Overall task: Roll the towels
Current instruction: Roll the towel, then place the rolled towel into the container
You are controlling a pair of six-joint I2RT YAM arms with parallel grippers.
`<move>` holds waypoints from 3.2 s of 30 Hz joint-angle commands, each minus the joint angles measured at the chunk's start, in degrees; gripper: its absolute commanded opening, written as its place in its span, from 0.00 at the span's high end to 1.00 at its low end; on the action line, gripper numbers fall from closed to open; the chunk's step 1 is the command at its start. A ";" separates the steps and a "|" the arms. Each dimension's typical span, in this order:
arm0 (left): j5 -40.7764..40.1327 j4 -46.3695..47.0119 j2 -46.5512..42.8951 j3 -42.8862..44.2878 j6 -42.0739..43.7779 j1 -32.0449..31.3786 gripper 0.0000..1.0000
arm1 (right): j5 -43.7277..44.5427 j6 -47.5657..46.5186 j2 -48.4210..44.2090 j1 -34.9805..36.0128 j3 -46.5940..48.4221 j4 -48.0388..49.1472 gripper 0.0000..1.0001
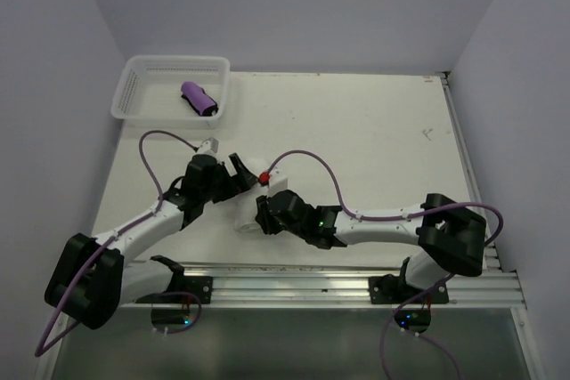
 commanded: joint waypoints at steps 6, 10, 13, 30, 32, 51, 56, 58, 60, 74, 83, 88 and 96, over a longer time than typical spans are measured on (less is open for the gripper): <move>1.87 1.27 0.80 5.56 3.27 -0.65 0.00 | -0.36 -0.50 1.01 0.53 1.12 1.98 0.69; 1.97 1.63 4.84 6.26 3.97 -1.87 0.00 | -0.27 -0.76 1.45 0.71 1.39 2.25 0.69; -1.10 -1.78 7.48 8.63 5.73 -4.06 0.00 | 0.00 -1.12 1.72 0.88 1.82 2.16 0.70; -9.89 -9.98 16.18 14.18 10.04 -11.89 0.00 | 4.91 -1.47 3.47 2.55 1.47 3.22 0.72; -9.99 -9.01 16.19 12.69 10.74 -12.33 0.00 | 5.27 -1.38 3.56 2.55 1.47 3.22 0.72; -17.63 -9.27 23.39 11.54 15.84 -18.14 0.19 | 7.91 -2.34 2.24 2.55 1.21 2.60 0.72; -18.43 -8.75 23.66 10.04 16.10 -18.22 0.35 | 7.99 -3.22 0.23 2.73 0.42 1.72 0.57; -18.43 -8.49 23.48 9.69 16.28 -18.14 0.39 | 8.60 -4.54 -2.23 3.17 -0.19 0.07 0.47; -18.34 -8.39 23.30 9.78 16.45 -18.05 0.46 | 9.40 -5.59 -5.38 3.69 -0.72 -1.44 0.45; -11.23 -8.66 19.44 12.68 19.26 -10.94 0.67 | 9.74 -7.36 -26.83 4.31 -10.12 -15.76 0.33; -8.93 -12.70 15.13 16.37 21.90 -5.39 0.81 | 13.80 -3.49 -27.99 3.43 -12.41 -15.95 0.29; -8.59 -14.90 13.90 19.00 21.73 -2.85 0.84 | 11.96 -1.47 -28.08 0.98 -14.34 -13.57 0.28; -4.02 -17.27 13.72 25.32 22.17 6.64 0.94 | 6.15 -0.41 -28.43 -5.96 -16.19 -12.17 0.28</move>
